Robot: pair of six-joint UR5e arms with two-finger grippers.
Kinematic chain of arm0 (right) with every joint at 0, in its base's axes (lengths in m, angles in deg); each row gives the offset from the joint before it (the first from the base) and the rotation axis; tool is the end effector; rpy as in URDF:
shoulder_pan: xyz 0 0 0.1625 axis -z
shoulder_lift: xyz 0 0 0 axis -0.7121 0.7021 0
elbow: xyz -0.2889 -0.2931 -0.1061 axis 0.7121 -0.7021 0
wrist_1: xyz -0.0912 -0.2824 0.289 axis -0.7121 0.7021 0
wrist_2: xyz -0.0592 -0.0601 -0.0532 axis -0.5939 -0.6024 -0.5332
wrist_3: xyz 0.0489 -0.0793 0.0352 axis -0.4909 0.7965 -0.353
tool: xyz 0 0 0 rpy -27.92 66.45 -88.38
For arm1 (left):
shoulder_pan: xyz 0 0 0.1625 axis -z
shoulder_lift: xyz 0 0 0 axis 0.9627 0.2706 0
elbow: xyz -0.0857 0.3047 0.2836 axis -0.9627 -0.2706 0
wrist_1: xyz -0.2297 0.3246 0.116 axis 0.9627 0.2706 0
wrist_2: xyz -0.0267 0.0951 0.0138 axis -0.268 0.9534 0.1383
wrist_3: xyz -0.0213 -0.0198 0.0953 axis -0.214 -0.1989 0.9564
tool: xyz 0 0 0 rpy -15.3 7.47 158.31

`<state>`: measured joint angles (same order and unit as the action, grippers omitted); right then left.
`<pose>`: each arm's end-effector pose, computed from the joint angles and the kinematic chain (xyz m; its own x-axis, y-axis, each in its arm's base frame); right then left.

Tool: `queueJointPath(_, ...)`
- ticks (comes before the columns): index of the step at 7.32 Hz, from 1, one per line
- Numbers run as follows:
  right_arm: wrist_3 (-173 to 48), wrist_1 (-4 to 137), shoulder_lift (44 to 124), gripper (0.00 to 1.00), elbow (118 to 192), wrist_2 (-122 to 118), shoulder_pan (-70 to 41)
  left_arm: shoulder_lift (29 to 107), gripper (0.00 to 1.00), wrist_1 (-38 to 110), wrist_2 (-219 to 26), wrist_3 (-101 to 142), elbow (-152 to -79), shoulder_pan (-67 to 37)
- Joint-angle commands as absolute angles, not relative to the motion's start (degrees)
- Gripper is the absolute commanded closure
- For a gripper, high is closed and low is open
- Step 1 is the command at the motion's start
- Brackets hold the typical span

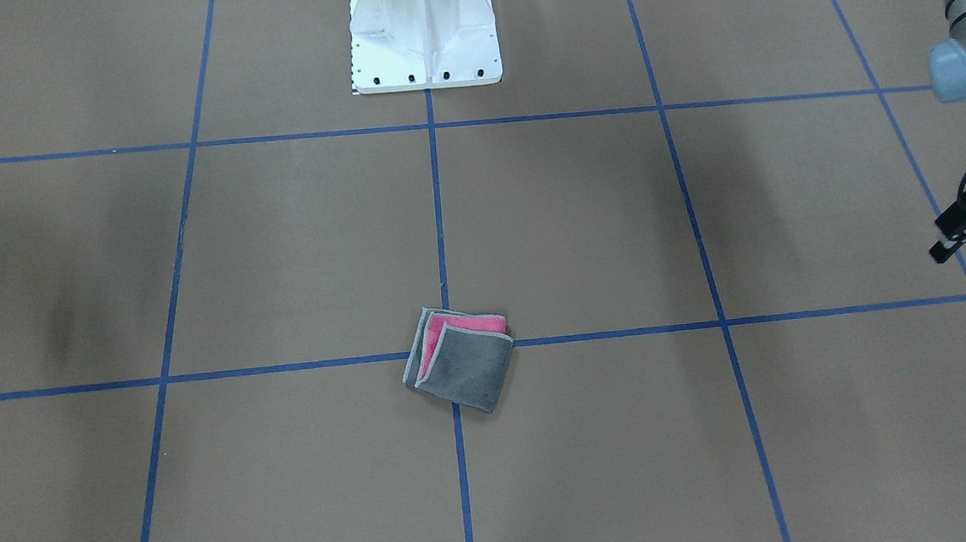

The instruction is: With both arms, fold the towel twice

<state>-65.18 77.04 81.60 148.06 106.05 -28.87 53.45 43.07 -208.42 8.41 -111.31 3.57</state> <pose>-0.1120 -0.6504 0.4599 0.7101 -0.1236 0.6931 0.0231 0.9880 0.1525 0.0532 -0.5557 0.5726 0.6343 0.1275 -0.7625 0.1310 0.9543 0.2685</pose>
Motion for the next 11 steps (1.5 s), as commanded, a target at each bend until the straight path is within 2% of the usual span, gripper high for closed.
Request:
queueJointPath(1, -60.3, 73.9, 87.5, 0.0, 148.9, 109.3, -33.3, 50.2, 0.0, 38.4, -214.6, 26.6, -111.5, 15.0)
queueJointPath(2, -60.3, 70.5, 89.8, 0.0, 147.7, 104.1, -31.9, 47.5, 0.0, 37.0, -214.6, 36.4, -111.2, 17.4)
queueJointPath(3, -57.5, 70.8, 92.9, 0.0, 148.4, 104.3, -35.1, 47.1, 0.0, 31.9, -214.1, 44.0, -111.6, 19.4)
queueJointPath(5, -50.5, 71.6, 96.8, 0.0, 148.4, 108.1, -39.5, 43.8, 0.0, 31.4, -209.7, 45.4, -111.4, 19.7)
queueJointPath(7, -50.5, 74.3, 97.7, 0.0, 148.7, 108.2, -42.6, 45.1, 0.0, 30.9, -204.6, 44.8, -112.4, 19.2)
queueJointPath(9, -50.4, 88.1, 99.0, 0.0, 158.0, 108.3, -44.5, 46.0, 0.0, 17.6, -204.6, 43.5, -120.0, 18.2)
queueJointPath(10, -49.5, 88.0, 102.5, 0.0, 159.7, 108.5, -44.4, 44.7, 0.0, 16.2, -204.8, 43.1, -121.8, 18.1)
queueJointPath(11, -48.0, 88.0, 102.8, 0.0, 159.1, 110.6, -44.4, 44.5, 0.0, 15.6, -205.3, 42.2, -122.1, 18.1)
